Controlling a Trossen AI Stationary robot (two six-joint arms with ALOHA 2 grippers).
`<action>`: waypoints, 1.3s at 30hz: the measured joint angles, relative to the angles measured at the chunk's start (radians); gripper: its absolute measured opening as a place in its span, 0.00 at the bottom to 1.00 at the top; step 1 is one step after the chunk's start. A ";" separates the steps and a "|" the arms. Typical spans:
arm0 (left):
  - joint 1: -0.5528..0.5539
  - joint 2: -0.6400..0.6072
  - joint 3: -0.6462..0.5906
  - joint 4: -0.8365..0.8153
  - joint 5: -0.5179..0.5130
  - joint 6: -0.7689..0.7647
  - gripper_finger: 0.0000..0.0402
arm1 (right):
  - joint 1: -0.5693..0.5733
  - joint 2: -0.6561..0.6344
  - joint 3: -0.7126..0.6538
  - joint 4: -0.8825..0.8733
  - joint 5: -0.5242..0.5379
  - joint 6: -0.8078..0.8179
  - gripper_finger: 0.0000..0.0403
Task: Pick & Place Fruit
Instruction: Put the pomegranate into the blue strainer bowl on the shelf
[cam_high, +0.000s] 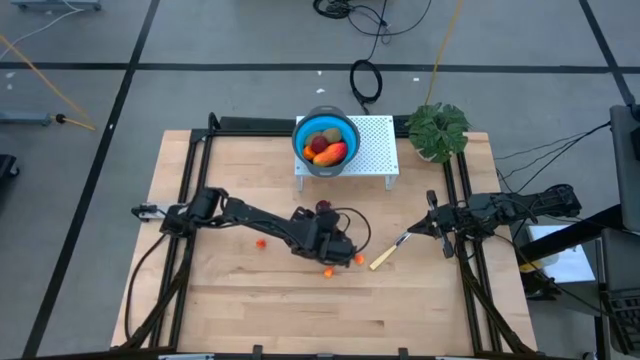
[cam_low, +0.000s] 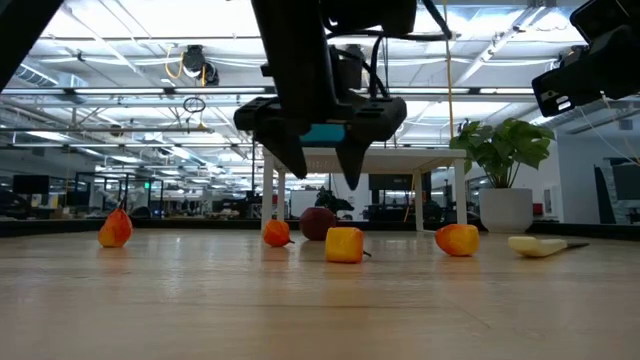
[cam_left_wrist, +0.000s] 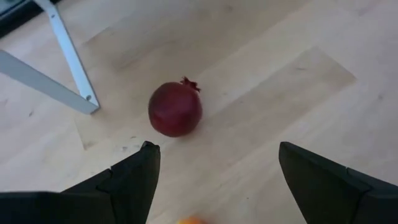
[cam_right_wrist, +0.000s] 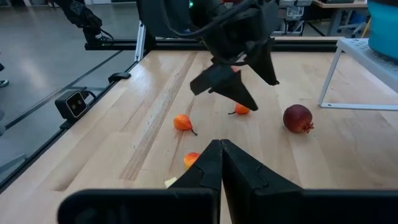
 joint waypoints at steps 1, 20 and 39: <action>-0.005 0.000 0.000 0.000 0.000 0.013 0.81 | 0.000 0.000 0.000 0.000 0.000 0.000 0.00; -0.006 0.000 0.000 0.049 -0.011 0.314 0.81 | 0.000 0.000 0.000 -0.001 0.000 0.000 0.00; 0.095 0.000 0.000 0.133 0.095 0.510 0.81 | 0.000 0.000 0.000 -0.016 0.000 0.000 0.00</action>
